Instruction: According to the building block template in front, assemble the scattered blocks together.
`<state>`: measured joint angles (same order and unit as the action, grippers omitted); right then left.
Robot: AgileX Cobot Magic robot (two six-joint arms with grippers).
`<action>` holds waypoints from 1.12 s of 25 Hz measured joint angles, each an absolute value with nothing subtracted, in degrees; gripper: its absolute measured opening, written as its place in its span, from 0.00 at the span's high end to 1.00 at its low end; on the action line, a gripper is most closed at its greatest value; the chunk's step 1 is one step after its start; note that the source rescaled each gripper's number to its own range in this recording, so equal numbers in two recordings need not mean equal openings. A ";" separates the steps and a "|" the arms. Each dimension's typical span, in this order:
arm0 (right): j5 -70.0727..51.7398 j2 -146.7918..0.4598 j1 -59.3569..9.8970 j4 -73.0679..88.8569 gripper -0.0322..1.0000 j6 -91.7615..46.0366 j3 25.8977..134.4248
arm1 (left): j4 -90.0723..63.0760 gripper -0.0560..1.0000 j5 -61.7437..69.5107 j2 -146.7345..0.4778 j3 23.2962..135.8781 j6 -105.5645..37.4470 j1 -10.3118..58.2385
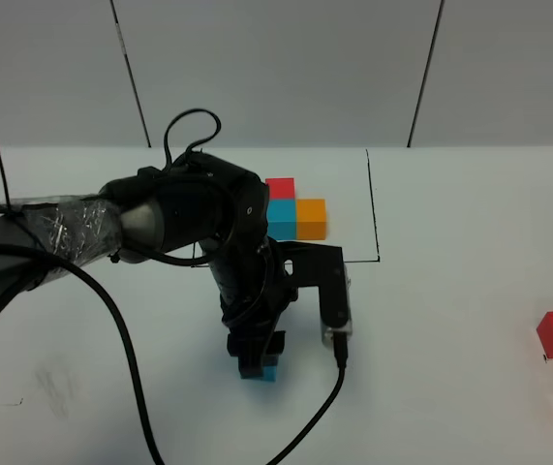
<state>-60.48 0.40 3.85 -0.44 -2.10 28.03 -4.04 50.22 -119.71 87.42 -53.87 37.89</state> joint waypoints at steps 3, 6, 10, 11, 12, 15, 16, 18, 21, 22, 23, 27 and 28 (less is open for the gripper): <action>-60.48 0.40 3.85 -0.44 0.86 -2.10 28.03 | -3.91 0.22 55.81 -119.74 92.99 -51.96 37.89; -60.48 0.40 3.85 -0.44 0.86 -2.10 28.03 | -2.13 0.17 62.74 -119.74 99.43 -51.15 38.06; -60.48 0.40 3.85 -0.44 0.86 -2.10 28.03 | 4.66 0.16 68.30 -119.74 110.38 -43.53 39.01; -60.48 0.40 3.85 -0.44 0.86 -2.10 28.03 | 7.14 0.16 68.30 -119.36 112.27 -39.13 39.14; -60.48 0.40 3.85 -0.44 0.86 -2.10 28.03 | 9.67 0.16 68.35 -118.90 114.02 -35.05 39.20; -60.48 0.40 3.85 -0.44 0.86 -2.10 28.03 | 16.39 0.16 68.39 -115.95 116.29 -20.16 38.46; -60.48 0.40 3.85 -0.44 0.86 -2.10 28.03 | 18.21 0.16 68.39 -114.63 116.36 -14.89 37.79; -60.48 0.40 3.85 -0.44 0.86 -2.10 28.03 | 19.94 0.15 68.44 -111.88 116.36 -5.77 35.78; -60.48 0.40 3.85 -0.44 0.86 -2.10 28.03 | 20.33 0.15 68.50 -108.08 116.30 1.16 31.56; -60.48 0.40 3.85 -0.44 0.86 -2.10 28.03 | 20.03 0.15 68.50 -106.59 116.14 2.12 30.50; -60.48 0.40 3.85 -0.44 0.86 -2.10 28.03 | 19.45 0.15 68.50 -105.22 115.68 2.92 29.36; -60.48 0.40 3.85 -0.44 0.86 -2.10 28.03 | 18.40 0.15 68.50 -97.41 110.33 5.17 25.76; -60.48 0.40 3.85 -0.44 0.86 -2.10 28.03 | 18.40 0.15 68.50 -94.96 108.20 5.37 24.90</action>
